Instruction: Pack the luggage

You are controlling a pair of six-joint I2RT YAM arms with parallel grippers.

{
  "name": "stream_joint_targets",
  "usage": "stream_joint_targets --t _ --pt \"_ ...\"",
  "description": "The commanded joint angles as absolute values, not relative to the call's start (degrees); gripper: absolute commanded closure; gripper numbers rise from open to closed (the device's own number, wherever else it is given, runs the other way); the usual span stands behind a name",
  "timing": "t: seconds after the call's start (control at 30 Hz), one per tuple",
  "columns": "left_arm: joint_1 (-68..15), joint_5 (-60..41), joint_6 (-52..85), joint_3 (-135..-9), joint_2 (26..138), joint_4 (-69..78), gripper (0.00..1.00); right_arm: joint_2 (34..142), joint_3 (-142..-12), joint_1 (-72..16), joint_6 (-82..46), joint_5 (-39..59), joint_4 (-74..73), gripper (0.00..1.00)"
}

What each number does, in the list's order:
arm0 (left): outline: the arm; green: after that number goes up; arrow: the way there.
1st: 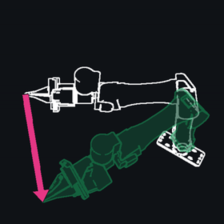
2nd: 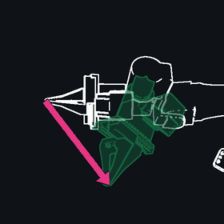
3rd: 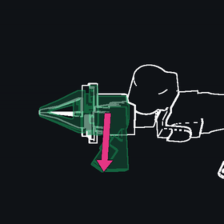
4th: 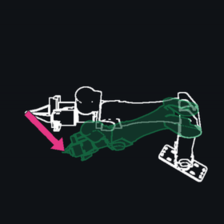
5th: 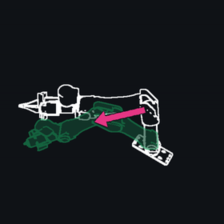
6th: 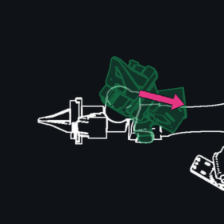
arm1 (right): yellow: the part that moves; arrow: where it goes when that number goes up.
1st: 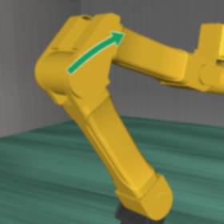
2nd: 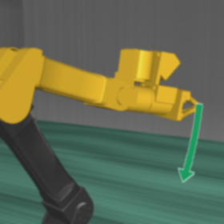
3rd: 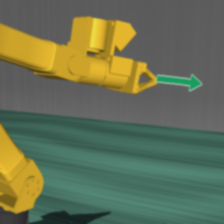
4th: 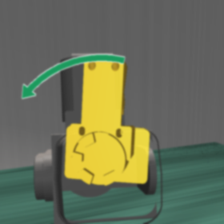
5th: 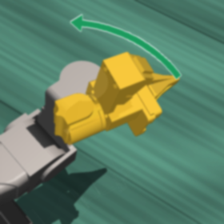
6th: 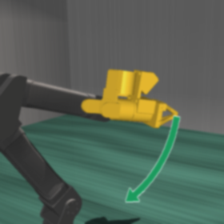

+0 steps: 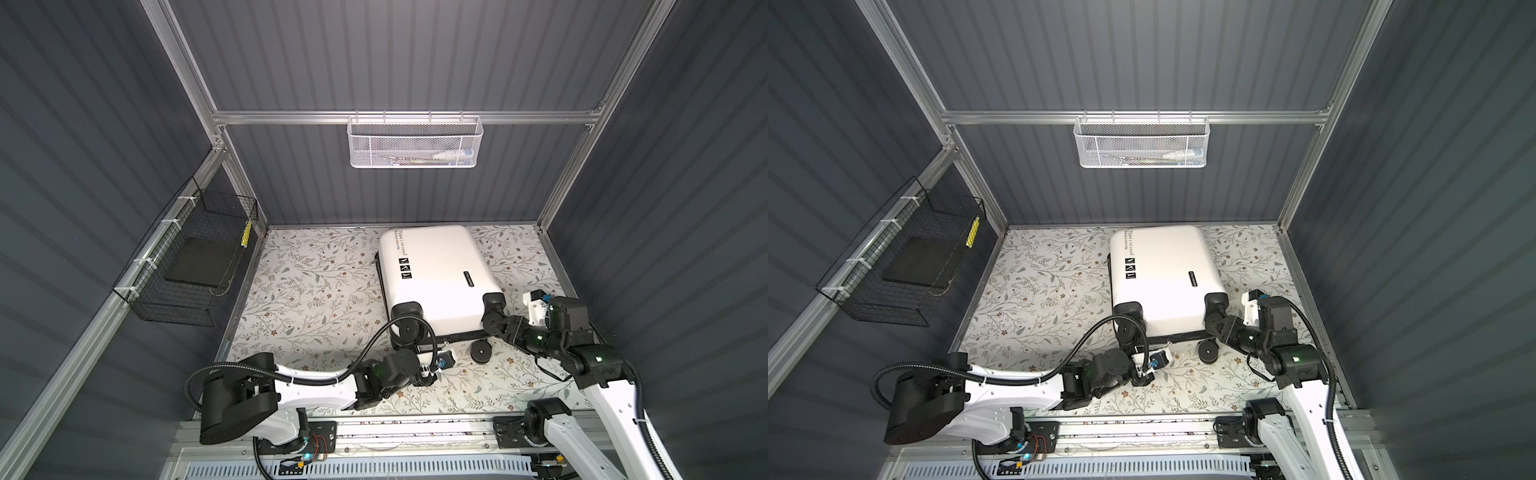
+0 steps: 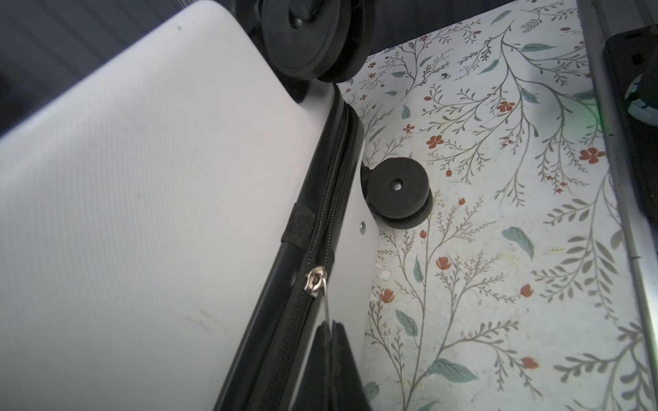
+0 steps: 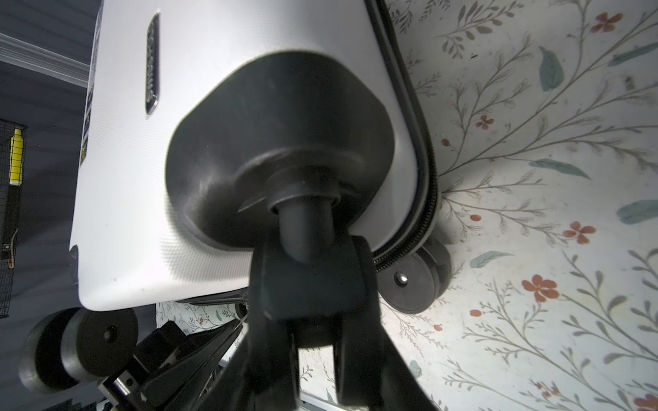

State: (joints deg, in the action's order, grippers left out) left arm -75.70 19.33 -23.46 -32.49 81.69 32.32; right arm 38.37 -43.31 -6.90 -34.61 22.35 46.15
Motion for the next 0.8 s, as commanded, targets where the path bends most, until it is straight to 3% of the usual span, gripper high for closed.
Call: stream_joint_targets --t 0.0,0.77 --pt "-79.42 6.67 -25.48 -36.35 86.11 35.35 1.00 37.75 -46.28 -9.25 -37.71 29.27 44.39 1.00" --pt "-80.11 2.24 -24.88 -47.64 104.81 47.48 1.00 36.91 -43.07 -11.60 -39.63 28.83 42.71 1.00"
